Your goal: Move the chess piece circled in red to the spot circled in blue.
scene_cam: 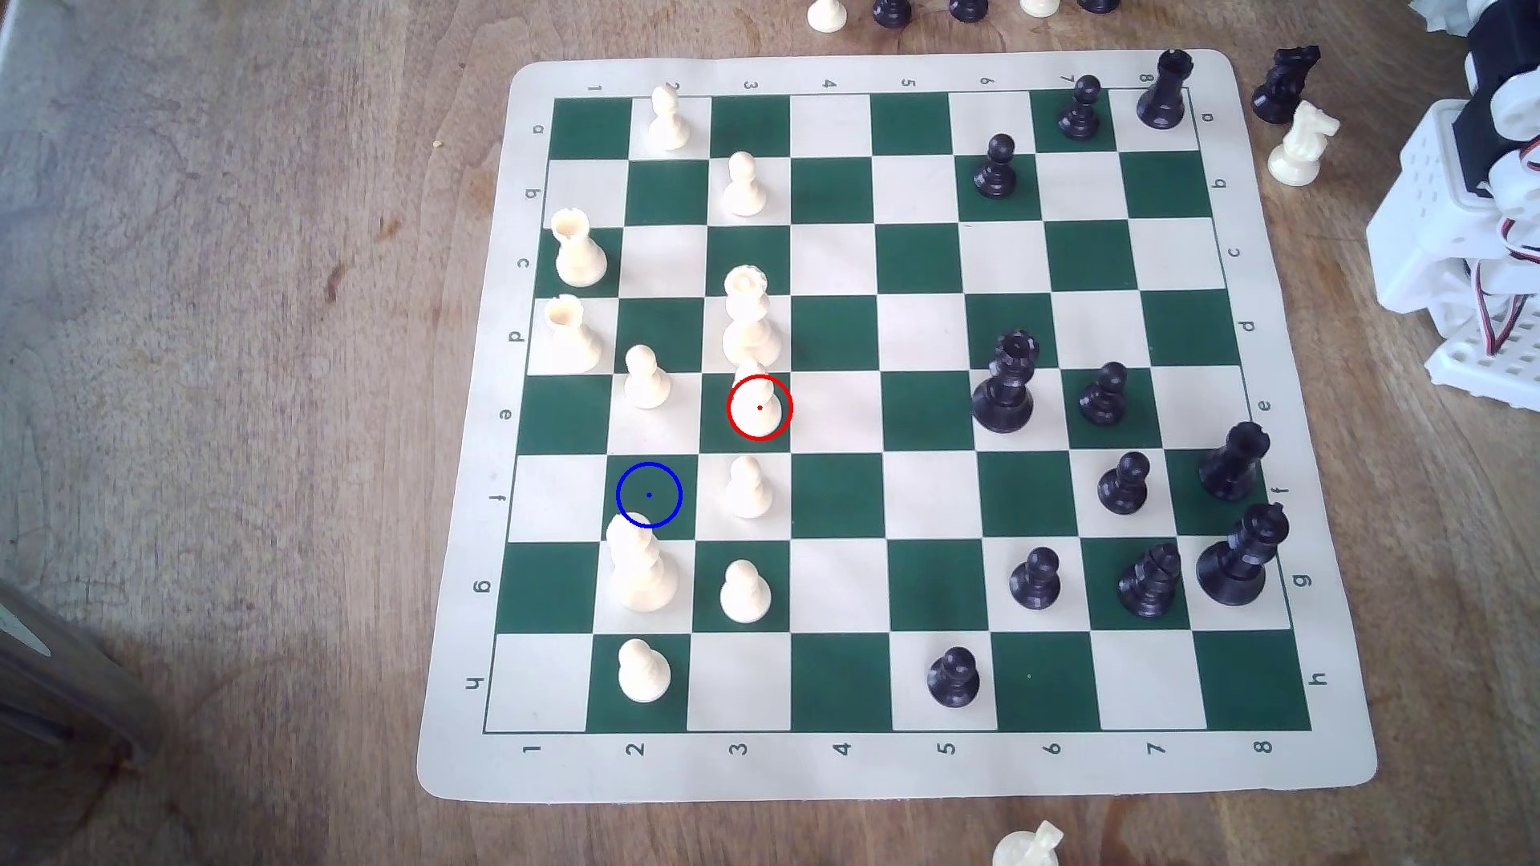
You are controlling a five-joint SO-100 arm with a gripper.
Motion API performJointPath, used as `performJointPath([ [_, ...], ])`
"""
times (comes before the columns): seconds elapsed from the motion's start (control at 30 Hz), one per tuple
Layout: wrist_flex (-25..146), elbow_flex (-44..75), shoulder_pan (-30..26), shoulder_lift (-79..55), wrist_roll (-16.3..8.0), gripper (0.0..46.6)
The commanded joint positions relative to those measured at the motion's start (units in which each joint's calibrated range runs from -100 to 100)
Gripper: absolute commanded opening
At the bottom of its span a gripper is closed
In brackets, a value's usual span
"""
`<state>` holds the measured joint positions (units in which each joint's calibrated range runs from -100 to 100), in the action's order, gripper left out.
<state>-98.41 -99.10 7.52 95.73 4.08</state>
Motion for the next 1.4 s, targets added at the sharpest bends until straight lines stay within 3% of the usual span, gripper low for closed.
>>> performJointPath([
  [0.0,-1.3,-0.8,0.3,0.0,0.3,0.2],
  [0.47,-1.3,-0.8,0.3,0.0,0.3,0.2],
  [0.53,-0.1,-0.8,-0.4,0.1,-0.1,2.2],
  [0.6,5.2,-0.8,-2.4,0.1,0.2,0.2],
  [0.77,38.8,-0.9,-2.4,0.1,0.2,0.2],
  [0.83,60.7,-0.9,-4.9,0.1,5.4,0.2],
  [0.93,86.3,2.2,-6.3,0.1,5.0,0.6],
  [1.07,120.6,18.0,-6.4,-1.8,1.8,2.0],
  [1.2,137.6,32.9,-7.2,-11.2,-1.4,2.0],
  [1.37,150.1,55.9,-11.6,-35.0,-4.6,2.7],
])
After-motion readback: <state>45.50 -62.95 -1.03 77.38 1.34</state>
